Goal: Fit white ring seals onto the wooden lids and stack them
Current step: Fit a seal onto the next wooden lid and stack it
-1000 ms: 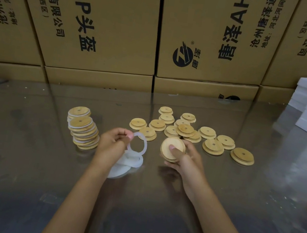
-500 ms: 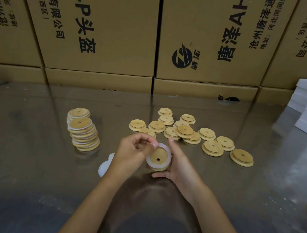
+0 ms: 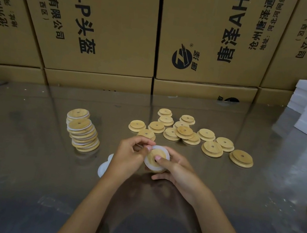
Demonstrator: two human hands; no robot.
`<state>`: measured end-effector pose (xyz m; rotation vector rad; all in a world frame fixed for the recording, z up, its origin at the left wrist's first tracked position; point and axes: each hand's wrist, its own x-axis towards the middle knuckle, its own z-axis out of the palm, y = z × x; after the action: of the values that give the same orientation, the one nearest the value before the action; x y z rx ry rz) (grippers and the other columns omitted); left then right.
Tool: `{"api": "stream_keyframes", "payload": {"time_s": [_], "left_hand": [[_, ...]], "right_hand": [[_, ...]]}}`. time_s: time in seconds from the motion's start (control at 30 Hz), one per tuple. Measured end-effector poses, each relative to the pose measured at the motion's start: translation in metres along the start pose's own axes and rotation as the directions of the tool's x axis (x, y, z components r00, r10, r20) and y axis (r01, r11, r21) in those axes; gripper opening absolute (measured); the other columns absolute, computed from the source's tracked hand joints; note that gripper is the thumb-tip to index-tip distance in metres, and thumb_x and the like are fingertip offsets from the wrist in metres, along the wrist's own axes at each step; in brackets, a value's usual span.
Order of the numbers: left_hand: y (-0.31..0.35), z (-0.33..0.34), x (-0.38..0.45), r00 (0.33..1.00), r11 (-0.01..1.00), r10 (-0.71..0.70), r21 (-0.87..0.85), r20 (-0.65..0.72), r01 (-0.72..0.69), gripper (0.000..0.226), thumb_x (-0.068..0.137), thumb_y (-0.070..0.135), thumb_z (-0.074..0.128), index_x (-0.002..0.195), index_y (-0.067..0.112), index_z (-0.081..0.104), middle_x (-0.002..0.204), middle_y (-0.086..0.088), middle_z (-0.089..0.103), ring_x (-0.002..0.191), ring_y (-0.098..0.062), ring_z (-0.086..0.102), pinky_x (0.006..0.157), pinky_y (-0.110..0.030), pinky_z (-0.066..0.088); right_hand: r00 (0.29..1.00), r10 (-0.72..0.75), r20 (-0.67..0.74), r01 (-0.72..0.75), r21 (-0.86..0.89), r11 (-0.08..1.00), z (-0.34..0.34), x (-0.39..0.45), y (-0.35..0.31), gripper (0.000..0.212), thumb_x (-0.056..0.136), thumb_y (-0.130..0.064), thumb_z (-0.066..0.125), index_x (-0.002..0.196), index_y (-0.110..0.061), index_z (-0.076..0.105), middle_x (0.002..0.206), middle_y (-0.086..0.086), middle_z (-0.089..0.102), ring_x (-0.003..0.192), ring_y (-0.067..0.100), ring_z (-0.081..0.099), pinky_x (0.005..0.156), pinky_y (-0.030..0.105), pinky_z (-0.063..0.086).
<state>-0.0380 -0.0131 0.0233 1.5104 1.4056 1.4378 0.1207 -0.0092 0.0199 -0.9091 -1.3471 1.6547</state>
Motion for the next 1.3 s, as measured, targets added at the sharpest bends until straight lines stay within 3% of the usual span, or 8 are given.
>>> {"api": "stream_keyframes", "payload": {"time_s": [0.3, 0.47, 0.53, 0.67, 0.9, 1.1, 1.3], "left_hand": [[-0.003, -0.003, 0.003, 0.997, 0.997, -0.078, 0.008, 0.009, 0.078, 0.026, 0.089, 0.004, 0.064, 0.082, 0.027, 0.074, 0.076, 0.007, 0.071, 0.067, -0.007, 0.061, 0.059, -0.025, 0.046], [0.003, -0.006, 0.000, 0.993, 0.993, -0.109, -0.043, 0.045, 0.111, 0.019, 0.089, 0.000, 0.064, 0.087, 0.016, 0.074, 0.077, 0.000, 0.069, 0.058, -0.003, 0.056, 0.056, -0.022, 0.047], [0.006, -0.006, 0.000, 0.990, 0.987, -0.131, -0.081, 0.049, 0.135, 0.016, 0.089, -0.001, 0.064, 0.091, 0.010, 0.074, 0.075, -0.003, 0.067, 0.057, -0.009, 0.053, 0.053, -0.020, 0.046], [0.008, -0.005, 0.001, 0.982, 0.970, -0.177, -0.158, 0.061, 0.185, 0.013, 0.089, -0.004, 0.063, 0.097, -0.002, 0.072, 0.071, -0.014, 0.060, 0.054, -0.016, 0.046, 0.049, -0.022, 0.041], [0.003, -0.002, 0.001, 0.978, 0.957, -0.205, -0.201, 0.033, 0.208, 0.010, 0.085, 0.002, 0.070, 0.092, 0.008, 0.070, 0.067, -0.005, 0.068, 0.049, -0.011, 0.051, 0.048, -0.020, 0.045], [-0.001, 0.004, -0.002, 0.972, 0.946, -0.235, -0.231, -0.014, 0.226, 0.012, 0.084, 0.002, 0.071, 0.091, 0.012, 0.070, 0.070, 0.000, 0.069, 0.053, -0.005, 0.055, 0.051, -0.017, 0.048], [-0.002, 0.010, -0.006, 0.954, 0.937, -0.300, -0.187, 0.008, 0.296, 0.019, 0.081, 0.008, 0.074, 0.098, 0.015, 0.068, 0.087, -0.003, 0.072, 0.063, -0.005, 0.062, 0.057, -0.019, 0.050]], "right_hand": [[1.000, 0.011, -0.018, -0.010, 0.048, 0.999, -0.002, 0.002, 0.001, 0.024, 0.101, -0.018, 0.055, 0.121, -0.010, 0.066, 0.126, 0.027, 0.062, 0.100, 0.030, 0.066, 0.070, 0.034, 0.058], [1.000, 0.007, -0.026, -0.005, 0.081, 0.997, -0.003, 0.004, 0.003, 0.025, 0.102, -0.018, 0.052, 0.120, -0.009, 0.067, 0.125, 0.027, 0.062, 0.102, 0.032, 0.064, 0.071, 0.035, 0.057], [1.000, 0.001, -0.030, 0.002, 0.103, 0.995, -0.003, 0.004, 0.003, 0.026, 0.102, -0.017, 0.051, 0.121, -0.008, 0.067, 0.123, 0.027, 0.063, 0.101, 0.030, 0.063, 0.069, 0.034, 0.056], [0.998, -0.009, -0.063, 0.018, 0.142, 0.990, -0.003, 0.005, 0.006, 0.026, 0.102, -0.018, 0.052, 0.120, -0.008, 0.067, 0.110, 0.013, 0.067, 0.096, 0.021, 0.063, 0.068, 0.032, 0.055], [0.990, -0.008, -0.144, 0.034, 0.181, 0.983, -0.002, 0.008, 0.009, 0.025, 0.102, -0.018, 0.052, 0.121, -0.008, 0.065, 0.111, 0.012, 0.066, 0.098, 0.022, 0.064, 0.066, 0.029, 0.054], [0.993, -0.037, -0.112, 0.059, 0.197, 0.979, -0.004, 0.008, 0.010, 0.025, 0.103, -0.019, 0.051, 0.123, -0.010, 0.062, 0.120, 0.016, 0.067, 0.103, 0.020, 0.068, 0.076, 0.032, 0.055], [0.986, -0.063, -0.153, 0.095, 0.211, 0.973, -0.002, 0.010, 0.010, 0.029, 0.103, -0.019, 0.050, 0.129, -0.010, 0.056, 0.133, 0.019, 0.061, 0.120, 0.031, 0.061, 0.107, 0.049, 0.047]]}}
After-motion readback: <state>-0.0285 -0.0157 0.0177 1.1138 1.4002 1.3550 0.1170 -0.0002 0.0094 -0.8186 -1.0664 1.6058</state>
